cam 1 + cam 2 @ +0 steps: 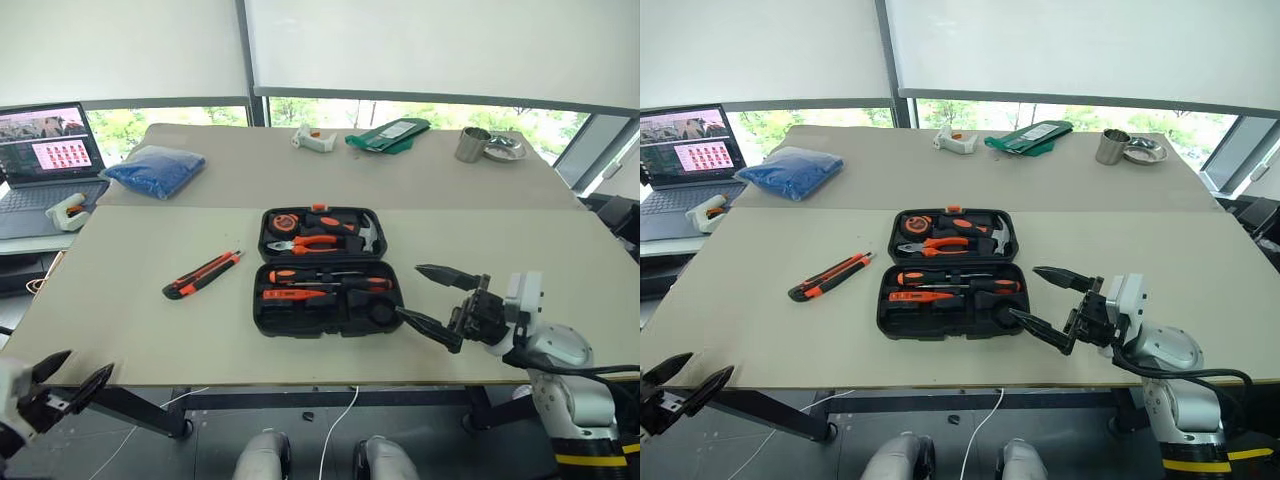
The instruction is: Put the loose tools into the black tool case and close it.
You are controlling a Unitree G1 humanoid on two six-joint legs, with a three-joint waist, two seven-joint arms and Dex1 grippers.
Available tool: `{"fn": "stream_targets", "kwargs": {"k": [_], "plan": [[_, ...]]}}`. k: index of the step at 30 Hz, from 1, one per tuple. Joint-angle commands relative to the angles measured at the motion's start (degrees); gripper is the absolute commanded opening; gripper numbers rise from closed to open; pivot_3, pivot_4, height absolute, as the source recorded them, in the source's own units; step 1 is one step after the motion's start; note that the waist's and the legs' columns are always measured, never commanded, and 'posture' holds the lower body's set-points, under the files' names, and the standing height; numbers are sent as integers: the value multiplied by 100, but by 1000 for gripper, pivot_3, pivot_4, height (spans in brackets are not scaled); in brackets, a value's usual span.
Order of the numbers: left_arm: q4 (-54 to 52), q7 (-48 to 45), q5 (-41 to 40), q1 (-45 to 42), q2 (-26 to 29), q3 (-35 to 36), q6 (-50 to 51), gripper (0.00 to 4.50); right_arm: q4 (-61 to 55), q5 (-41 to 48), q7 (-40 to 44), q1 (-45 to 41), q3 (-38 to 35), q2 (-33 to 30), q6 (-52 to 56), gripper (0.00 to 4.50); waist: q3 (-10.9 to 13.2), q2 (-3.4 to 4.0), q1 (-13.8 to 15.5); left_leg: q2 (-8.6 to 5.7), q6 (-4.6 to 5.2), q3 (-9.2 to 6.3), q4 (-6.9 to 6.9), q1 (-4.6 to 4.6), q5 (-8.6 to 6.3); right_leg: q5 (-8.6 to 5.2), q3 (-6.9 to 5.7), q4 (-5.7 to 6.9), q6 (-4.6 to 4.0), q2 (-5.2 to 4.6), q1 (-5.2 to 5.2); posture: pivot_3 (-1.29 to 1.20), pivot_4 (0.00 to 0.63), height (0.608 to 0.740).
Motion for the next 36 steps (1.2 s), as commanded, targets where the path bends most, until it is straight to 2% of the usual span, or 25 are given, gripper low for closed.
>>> {"fn": "stream_targets", "kwargs": {"k": [1, 4, 6, 11, 13, 17, 23, 27, 31, 33, 36], "plan": [[-223, 81, -128, -462, 291, -184, 318, 4464, -403, 84, -245, -129, -24, 6, 89, 4500, 0, 0, 17, 0, 0, 0, -2, 0, 0, 0, 0, -1, 0, 0, -1, 0, 150, 740], [-239, 184, -111, -1139, 544, -513, 701, 4464, -547, 89, -515, -247, -28, -15, 272, 4500, -1, -2, 57, -1, 0, 0, -4, -1, 0, 2, -2, -1, -3, 0, -2, 0, 150, 740], [-447, 288, -216, -1703, 730, -887, 1327, 4464, -664, 93, -634, -252, -13, -75, 439, 4500, -3, -5, 66, 0, 0, 5, -4, 0, 0, 6, 1, -3, -8, 1, -3, 0, 150, 740], [-89, 216, 261, -3181, 953, -2223, 2079, 4464, -771, 13, -700, -233, 83, -143, 596, 4500, -4, -6, 76, -11, 1, 12, -5, -1, 1, 7, 4, -2, -3, 4, 12, 0, 150, 740], [399, 90, 575, -3786, 938, -2715, 2026, 4464, -776, 14, -716, -258, 101, -164, 630, 4500, -5, -7, 70, -17, 4, 20, -5, -9, 3, 23, 9, 1, 31, 18, 18, 0, 150, 740], [1896, 105, 1316, -5114, 729, -3487, 1583, 4464, -853, 76, -728, -281, 41, -277, 718, 4500, -3, -10, 31, -12, 7, 19, -5, -8, 10, 25, 8, 10, 37, 36, 17, 0, 150, 740], [3236, -289, 1987, -5997, 561, -4186, 1154, 4464, -992, 175, -719, -176, -32, -402, 807, 4500, -3, -12, -22, -13, 34, 16, -5, -9, 29, 24, 9, 15, 37, 39, 17, 0, 150, 740], [3479, -457, 1997, -6085, 480, -4143, 1048, 3475, -1082, 218, -737, -96, -88, -437, 864, 4500, -4, -12, -26, -13, 33, 14, -5, -8, 29, 24, 10, 14, 37, 35, 17, 0, 150, 740], [3475, -678, 1759, -5985, 399, -3835, 514, 1874, -1139, 216, -715, 15, -131, -457, 875, 4500, -4, -13, -20, -15, 32, 10, -5, -8, 28, 24, 9, 14, 37, 31, 18, 0, 150, 740], [3396, -880, 1539, -5979, 349, -3606, 159, 1602, -1136, 215, -683, 42, -154, -478, 861, 4500, -4, -13, -16, -16, 32, 11, -5, -8, 29, 24, 9, 14, 36, 30, 18, 0, 150, 740], [2936, -1443, 1356, -5926, 357, -3533, -450, 1602, -1040, 223, -567, 36, -259, -582, 828, 4500, -1, -18, -10, -15, 33, 8, -4, -12, 29, 25, 7, 14, 36, 30, 16, 0, 150, 740]]}}
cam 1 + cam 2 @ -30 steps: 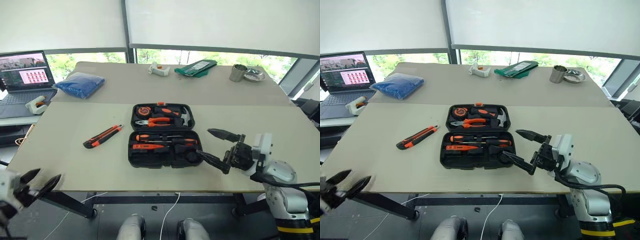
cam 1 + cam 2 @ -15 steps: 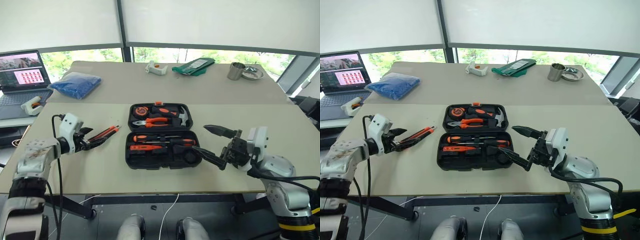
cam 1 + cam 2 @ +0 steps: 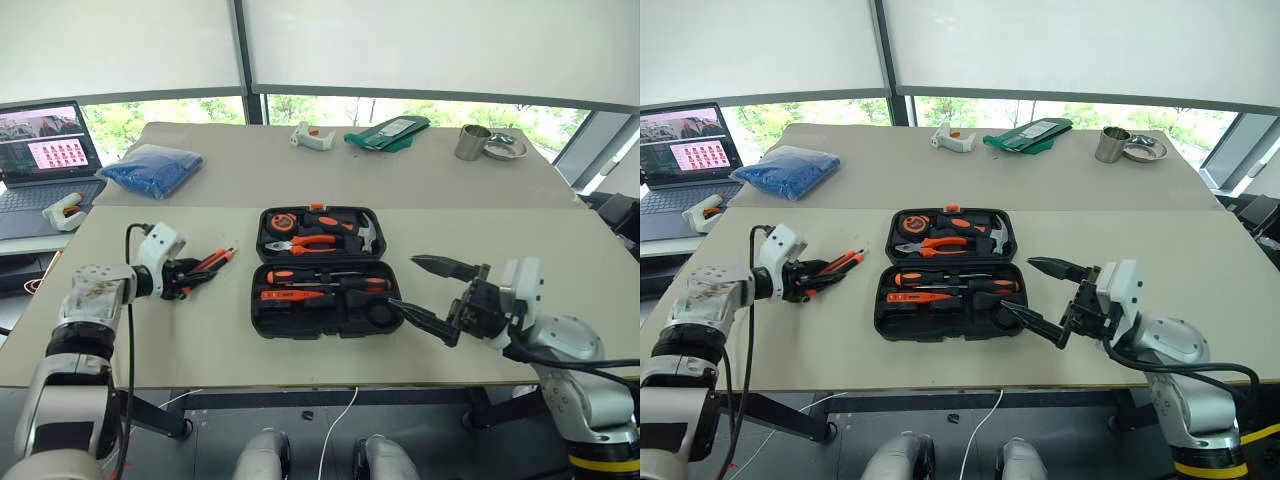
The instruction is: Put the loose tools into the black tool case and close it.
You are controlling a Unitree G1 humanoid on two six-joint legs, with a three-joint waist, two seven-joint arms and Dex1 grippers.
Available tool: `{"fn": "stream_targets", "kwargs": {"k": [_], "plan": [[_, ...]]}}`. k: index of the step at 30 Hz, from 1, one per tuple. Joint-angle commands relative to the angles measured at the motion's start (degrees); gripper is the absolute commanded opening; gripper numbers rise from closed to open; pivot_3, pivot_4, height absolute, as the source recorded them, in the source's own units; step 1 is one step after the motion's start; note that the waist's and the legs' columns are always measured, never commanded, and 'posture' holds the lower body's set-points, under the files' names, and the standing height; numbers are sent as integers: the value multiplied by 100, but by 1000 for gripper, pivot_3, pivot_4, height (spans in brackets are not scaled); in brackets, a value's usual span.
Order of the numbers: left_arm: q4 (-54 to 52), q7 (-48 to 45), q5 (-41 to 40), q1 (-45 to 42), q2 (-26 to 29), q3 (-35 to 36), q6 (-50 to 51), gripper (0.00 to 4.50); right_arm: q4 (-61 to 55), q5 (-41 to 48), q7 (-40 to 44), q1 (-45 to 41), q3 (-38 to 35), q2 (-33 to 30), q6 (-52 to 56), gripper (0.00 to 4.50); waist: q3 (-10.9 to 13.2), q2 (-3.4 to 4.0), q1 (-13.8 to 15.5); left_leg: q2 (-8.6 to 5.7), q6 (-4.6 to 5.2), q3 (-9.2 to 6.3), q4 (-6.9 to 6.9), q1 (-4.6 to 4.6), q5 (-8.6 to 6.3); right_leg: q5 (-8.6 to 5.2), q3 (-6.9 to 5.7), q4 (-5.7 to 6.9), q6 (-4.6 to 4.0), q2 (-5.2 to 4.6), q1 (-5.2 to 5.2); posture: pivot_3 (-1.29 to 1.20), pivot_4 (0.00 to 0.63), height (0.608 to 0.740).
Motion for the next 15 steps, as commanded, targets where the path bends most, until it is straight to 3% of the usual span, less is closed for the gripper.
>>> {"fn": "stream_targets", "kwargs": {"k": [1, 8, 15], "plan": [[-892, -842, -317, 37, 91, 106, -798, 1602, -70, 150, 175, 11, -303, -217, -63, 4500, 2, -4, -1, 0, 0, 0, 0, -2, 0, 1, 0, 0, -1, 0, -1, 0, 150, 740], [-3537, -1331, -272, 334, -94, -878, 79, 1602, 252, 144, 692, 443, -675, -630, -184, 4500, 2, -4, 74, -6, 8, 2, 4, -4, 4, 1, 2, -2, -2, -4, 4, 0, 150, 740], [-4659, -651, 451, 355, -561, -1861, 891, 1602, 283, 129, 980, 636, -716, -842, -157, 4500, 2, -3, 58, -2, 12, -3, 18, -2, 6, -1, 7, 7, 3, 8, 5, 0, 150, 740]]}}
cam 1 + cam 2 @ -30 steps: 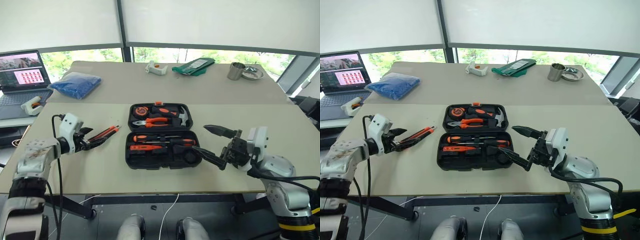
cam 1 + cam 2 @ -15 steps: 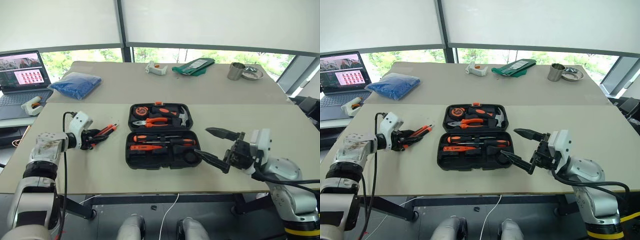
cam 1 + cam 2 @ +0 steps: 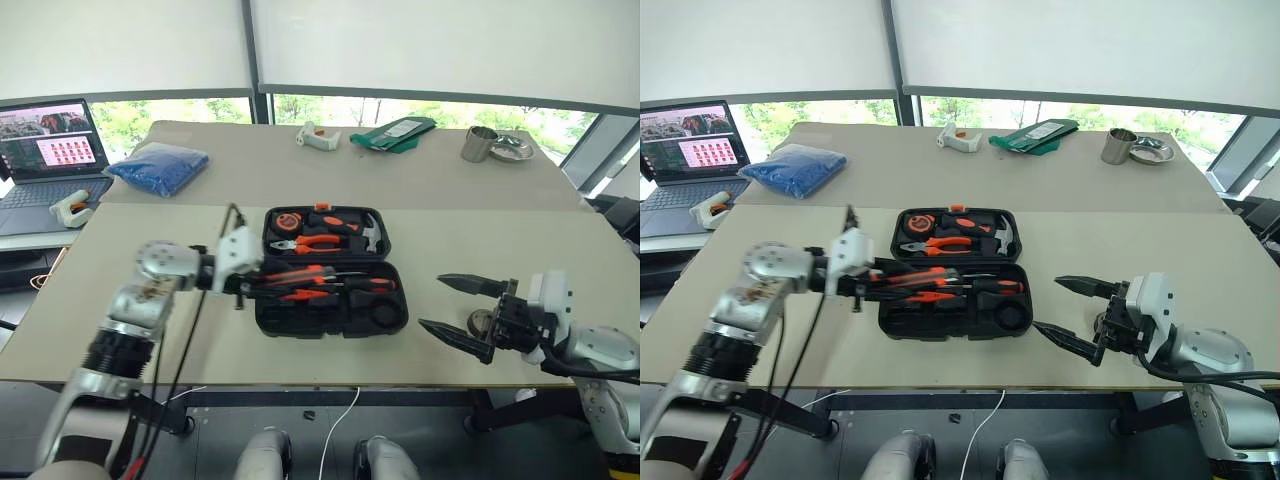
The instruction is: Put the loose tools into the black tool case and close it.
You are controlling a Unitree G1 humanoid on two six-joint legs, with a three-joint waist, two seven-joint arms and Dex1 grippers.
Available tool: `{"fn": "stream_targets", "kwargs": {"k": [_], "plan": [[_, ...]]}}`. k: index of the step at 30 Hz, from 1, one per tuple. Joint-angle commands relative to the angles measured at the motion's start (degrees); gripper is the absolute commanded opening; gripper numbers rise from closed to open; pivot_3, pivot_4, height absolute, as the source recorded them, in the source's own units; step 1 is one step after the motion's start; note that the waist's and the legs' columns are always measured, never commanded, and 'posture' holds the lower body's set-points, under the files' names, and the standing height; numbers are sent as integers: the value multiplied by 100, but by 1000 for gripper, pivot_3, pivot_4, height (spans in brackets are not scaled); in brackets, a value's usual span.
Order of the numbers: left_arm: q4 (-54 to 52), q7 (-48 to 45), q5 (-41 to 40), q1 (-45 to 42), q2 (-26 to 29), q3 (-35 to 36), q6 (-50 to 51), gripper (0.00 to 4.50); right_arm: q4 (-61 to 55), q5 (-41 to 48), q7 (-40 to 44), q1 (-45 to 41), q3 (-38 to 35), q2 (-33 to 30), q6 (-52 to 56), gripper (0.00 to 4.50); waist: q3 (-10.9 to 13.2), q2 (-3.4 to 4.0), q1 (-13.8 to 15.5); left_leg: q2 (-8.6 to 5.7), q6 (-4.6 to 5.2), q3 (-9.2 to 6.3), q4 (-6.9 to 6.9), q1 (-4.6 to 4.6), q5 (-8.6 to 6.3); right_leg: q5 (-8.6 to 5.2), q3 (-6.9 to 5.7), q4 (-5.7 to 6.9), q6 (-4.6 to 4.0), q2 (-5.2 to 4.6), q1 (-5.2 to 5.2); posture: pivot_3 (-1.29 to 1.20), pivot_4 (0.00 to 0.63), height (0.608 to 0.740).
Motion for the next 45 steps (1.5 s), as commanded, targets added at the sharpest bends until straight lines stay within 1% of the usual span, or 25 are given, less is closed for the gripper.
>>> {"fn": "stream_targets", "kwargs": {"k": [1, 8, 15, 22, 28, 30, 31, 34, 35, 39, 44, 45], "plan": [[-428, 184, 229, -24, -47, -259, 303, 1602, -91, 62, 86, 16, -209, -68, -135, 4500, 0, 0, -16, 2, 0, -2, 0, 2, 0, 0, 2, 1, 0, 3, 0, 0, 150, 740], [-319, 138, 537, -70, 5, -648, 377, 1602, -238, 71, 49, 213, -301, -38, -132, 4500, 0, 0, 18, 0, 1, -8, 3, 1, 0, 0, 2, 0, 0, 3, 1, 0, 150, 740], [-219, 212, 816, -43, -46, -870, 315, 1602, -356, 81, -6, 337, -340, -18, -117, 4500, 0, 0, 29, -2, 1, -11, 5, 0, 0, -3, 1, -2, -4, 0, 2, 0, 150, 740], [-141, 310, 835, -54, -253, -861, 407, 1602, -373, 100, -34, 321, -351, -37, -74, 4500, -1, 1, 52, -6, 1, -17, 10, 1, 0, -6, 0, -2, -8, 0, 10, 0, 150, 740], [-124, 216, 747, -12, -315, -860, 533, 1602, -384, 111, -66, 282, -304, -45, -19, 4500, -1, 3, 68, -8, 2, -22, 17, 1, -2, -9, 0, -2, -12, -1, 16, 0, 150, 740], [-38, 256, 705, -46, -397, -802, 457, 2607, -374, 107, -79, 266, -276, -43, -12, 4500, -2, 4, 73, -8, 2, -23, 18, 2, -2, -9, -1, -2, -13, -1, 17, 0, 150, 740], [15, 246, 627, -56, -463, -743, 343, 2875, -365, 99, -86, 253, -257, -39, -11, 4500, -2, 3, 72, -8, 2, -23, 18, 2, -2, -9, -1, -2, -13, -2, 17, 0, 150, 740], [152, 259, 295, -97, -738, -422, -20, 4033, -354, 78, -114, 216, -200, -17, -5, 4500, -2, 4, 69, -9, 4, -23, 19, 0, -2, -7, 0, -3, -9, -1, 16, 0, 150, 740], [214, 241, 191, -128, -787, -307, -117, 4325, -355, 75, -126, 204, -182, -6, -2, 4500, -2, 4, 72, -8, 5, -23, 19, 0, -2, -6, -1, -3, -6, -1, 16, 0, 150, 740], [412, -37, -322, -181, -786, 135, -345, 4325, -343, 64, -157, 181, -128, 26, -12, 4500, -2, 3, 39, -8, 9, -22, 20, -2, -4, -2, -1, -3, 2, 0, 15, 0, 150, 740], [759, -185, -542, -195, -619, 453, -473, 4325, -285, 47, -188, 160, -92, 59, -48, 4500, -2, 4, 12, -4, 9, -23, 20, 1, -3, -1, -1, 3, 2, 5, 13, 0, 150, 740], [832, -207, -553, -170, -591, 506, -563, 4077, -279, 39, -196, 163, -86, 73, -57, 4500, -2, 4, 13, -4, 9, -23, 20, 1, -3, -1, -1, 3, 2, 5, 14, 0, 150, 740]]}}
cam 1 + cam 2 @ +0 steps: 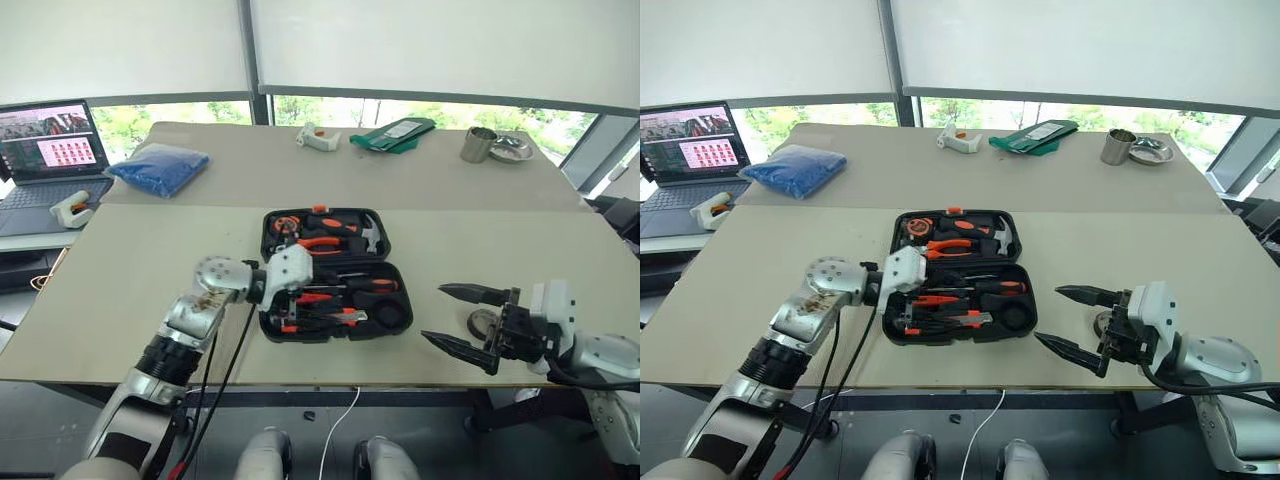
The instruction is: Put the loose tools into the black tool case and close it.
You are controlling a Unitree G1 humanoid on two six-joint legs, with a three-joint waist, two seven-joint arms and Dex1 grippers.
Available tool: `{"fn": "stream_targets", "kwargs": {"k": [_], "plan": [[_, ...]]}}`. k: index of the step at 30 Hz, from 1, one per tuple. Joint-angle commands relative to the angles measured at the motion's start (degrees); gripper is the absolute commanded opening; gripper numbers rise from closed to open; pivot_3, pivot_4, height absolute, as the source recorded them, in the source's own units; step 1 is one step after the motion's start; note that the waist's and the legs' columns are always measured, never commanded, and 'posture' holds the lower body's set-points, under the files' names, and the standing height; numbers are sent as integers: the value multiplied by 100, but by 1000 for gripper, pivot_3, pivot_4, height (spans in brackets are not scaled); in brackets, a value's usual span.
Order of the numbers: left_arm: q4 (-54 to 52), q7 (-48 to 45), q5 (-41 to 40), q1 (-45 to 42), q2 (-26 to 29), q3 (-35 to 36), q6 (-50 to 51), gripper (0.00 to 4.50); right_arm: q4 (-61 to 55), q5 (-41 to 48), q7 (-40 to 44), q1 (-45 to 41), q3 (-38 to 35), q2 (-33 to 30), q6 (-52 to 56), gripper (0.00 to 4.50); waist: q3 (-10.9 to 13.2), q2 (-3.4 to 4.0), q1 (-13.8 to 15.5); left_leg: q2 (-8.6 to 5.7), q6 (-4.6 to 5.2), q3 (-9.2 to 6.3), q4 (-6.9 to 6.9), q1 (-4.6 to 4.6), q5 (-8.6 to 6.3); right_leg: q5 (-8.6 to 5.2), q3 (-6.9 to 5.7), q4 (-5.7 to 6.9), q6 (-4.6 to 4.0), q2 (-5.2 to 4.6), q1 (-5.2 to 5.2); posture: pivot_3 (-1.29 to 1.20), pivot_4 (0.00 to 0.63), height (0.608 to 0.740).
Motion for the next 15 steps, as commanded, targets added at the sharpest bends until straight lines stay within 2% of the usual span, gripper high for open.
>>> {"fn": "stream_targets", "kwargs": {"k": [1, 2, 3, 7, 8, 11, 15], "plan": [[190, -105, -176, -28, 132, 265, -263, 3798, -73, 12, -30, -54, -37, 36, -76, 4500, 0, 0, 2, 0, 0, 0, 0, 0, 0, 0, 0, 0, 0, 0, 0, 0, 150, 740], [239, -148, -146, 18, 177, 255, -373, 3614, -70, 3, -38, -49, -28, 51, -84, 4500, 0, 0, 2, 0, 0, 0, 0, 0, 0, 0, 0, 0, 0, 0, 0, 0, 150, 740], [281, -178, -103, 66, 212, 242, -515, 3121, -72, -5, -47, -40, -20, 65, -91, 4500, 0, 0, 3, 0, 0, 0, 1, 0, 0, 0, 0, 0, 0, -1, 0, 0, 150, 740], [360, -156, 28, 238, 229, 152, -831, 1721, -63, -39, -82, -29, 19, 121, -109, 4500, 0, 0, 19, -3, 0, 1, 1, -1, 0, 0, 0, -3, 0, -4, 1, 0, 150, 740], [337, -148, 11, 282, 196, 148, -840, 1204, -61, -44, -91, -23, 26, 133, -111, 4500, 0, 0, 19, -3, 0, 1, 2, -1, 0, 0, 0, -3, -1, -4, 1, 0, 150, 740], [223, -99, 42, 427, 109, 77, -894, 97, -52, -56, -98, 6, 26, 152, -109, 4500, 0, 0, 19, -2, 0, 1, 2, -1, 0, 0, -1, -2, -1, -4, 1, 0, 150, 740], [159, -76, 122, 575, 70, -37, -998, 97, -42, -60, -94, 13, 18, 153, -93, 4500, 0, 0, 13, -1, 0, 1, 2, -1, 0, 0, 0, -2, -1, -4, 0, 0, 150, 740]]}}
